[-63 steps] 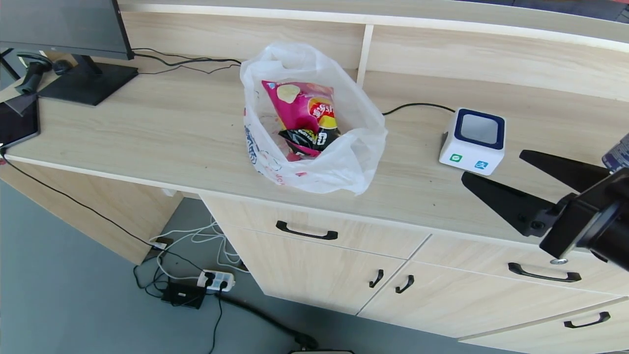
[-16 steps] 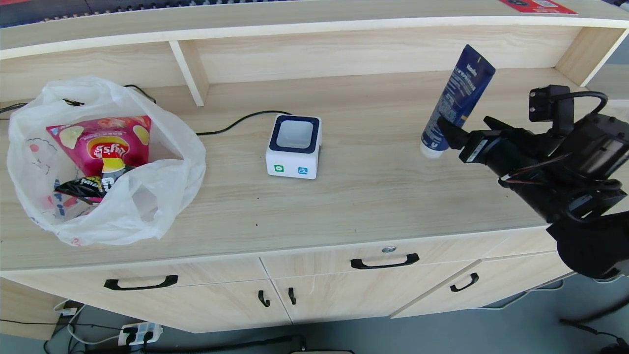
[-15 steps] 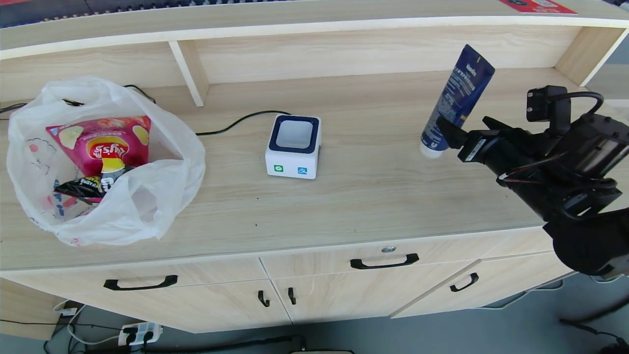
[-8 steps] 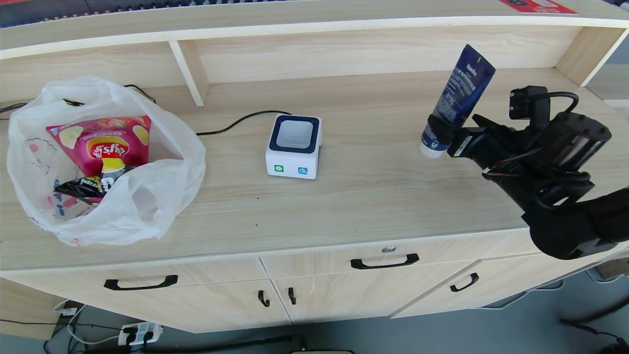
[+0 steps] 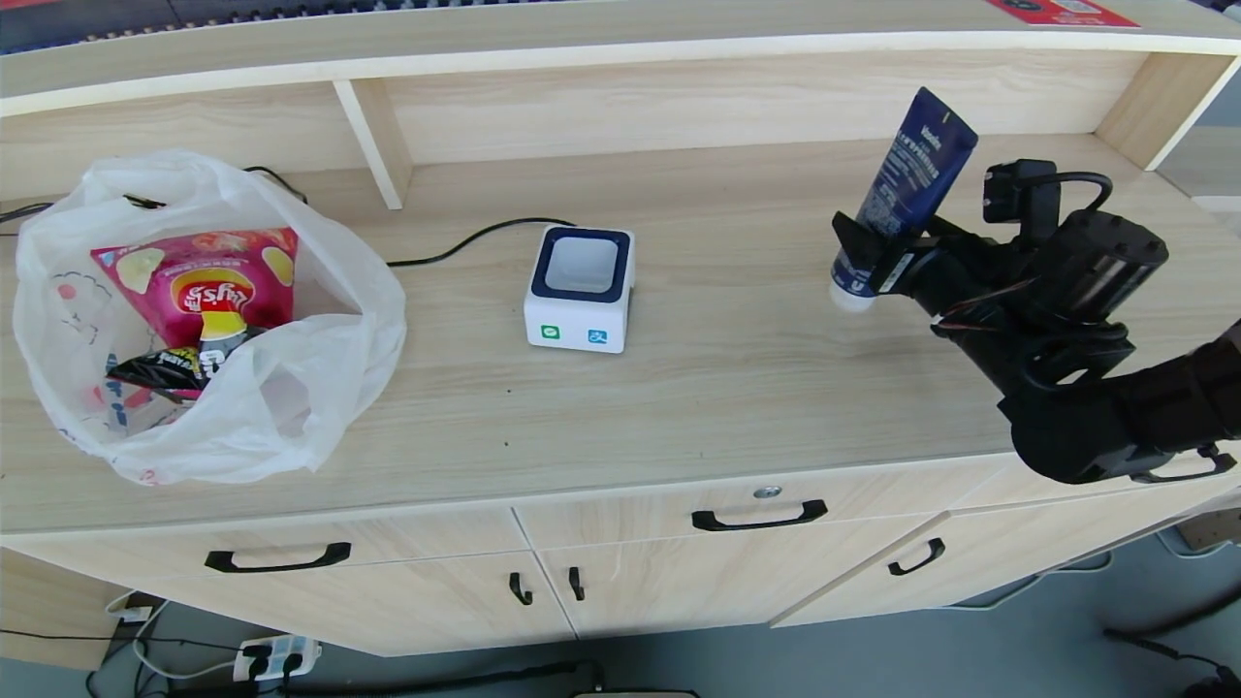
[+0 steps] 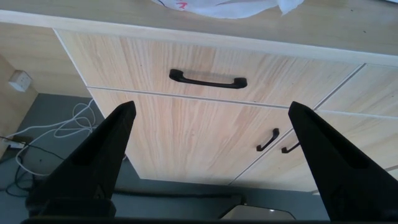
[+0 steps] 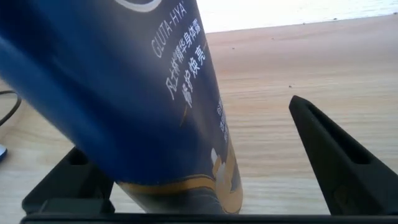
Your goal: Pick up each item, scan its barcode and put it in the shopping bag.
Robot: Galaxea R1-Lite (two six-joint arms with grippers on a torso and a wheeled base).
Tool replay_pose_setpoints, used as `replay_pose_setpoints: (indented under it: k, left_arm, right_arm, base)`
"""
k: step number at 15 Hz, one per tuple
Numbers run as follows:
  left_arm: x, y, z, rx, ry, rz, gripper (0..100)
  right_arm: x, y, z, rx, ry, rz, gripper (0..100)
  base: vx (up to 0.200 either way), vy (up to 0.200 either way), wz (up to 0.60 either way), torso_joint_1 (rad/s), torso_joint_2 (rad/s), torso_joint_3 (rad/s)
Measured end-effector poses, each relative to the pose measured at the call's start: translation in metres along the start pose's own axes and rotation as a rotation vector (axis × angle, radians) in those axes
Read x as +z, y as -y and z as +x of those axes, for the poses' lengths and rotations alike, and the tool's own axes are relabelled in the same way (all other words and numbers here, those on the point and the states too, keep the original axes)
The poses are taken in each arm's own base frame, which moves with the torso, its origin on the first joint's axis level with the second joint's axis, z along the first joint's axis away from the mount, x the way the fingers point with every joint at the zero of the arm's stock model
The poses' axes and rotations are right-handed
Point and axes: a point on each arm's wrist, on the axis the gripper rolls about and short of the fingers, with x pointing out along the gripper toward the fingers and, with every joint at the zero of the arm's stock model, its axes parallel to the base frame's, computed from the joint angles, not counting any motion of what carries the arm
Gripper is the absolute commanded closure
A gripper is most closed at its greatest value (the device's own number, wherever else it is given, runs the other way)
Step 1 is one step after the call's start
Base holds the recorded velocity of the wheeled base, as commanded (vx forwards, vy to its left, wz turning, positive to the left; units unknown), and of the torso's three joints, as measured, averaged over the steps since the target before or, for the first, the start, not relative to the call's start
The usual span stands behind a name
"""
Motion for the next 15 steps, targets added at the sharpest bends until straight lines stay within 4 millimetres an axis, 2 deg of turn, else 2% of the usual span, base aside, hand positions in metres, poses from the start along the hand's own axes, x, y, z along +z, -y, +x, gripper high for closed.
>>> replay_pose_setpoints:
  k: [10, 13, 15]
  left_arm:
    - [0.000, 0.000, 0.000, 0.000, 0.000, 0.001, 0]
    - [0.000, 0.000, 0.000, -0.001, -0.001, 0.001, 0]
    - [0.000, 0.000, 0.000, 0.000, -0.002, 0.001, 0]
  right_arm:
    - [-0.003, 0.000, 0.002, 0.001, 0.000, 0.000, 100]
    - [0.014, -0.009, -0.002, 0.023, 0.038, 0.012, 100]
    - [0.036, -0.032, -0.008, 0.078, 0.085, 0.057, 100]
  base:
    - [0.000, 0.000, 0.00, 0.000, 0.00, 0.000]
    - [0.000, 0.000, 0.00, 0.000, 0.00, 0.000]
    - [0.000, 0.000, 0.00, 0.000, 0.00, 0.000]
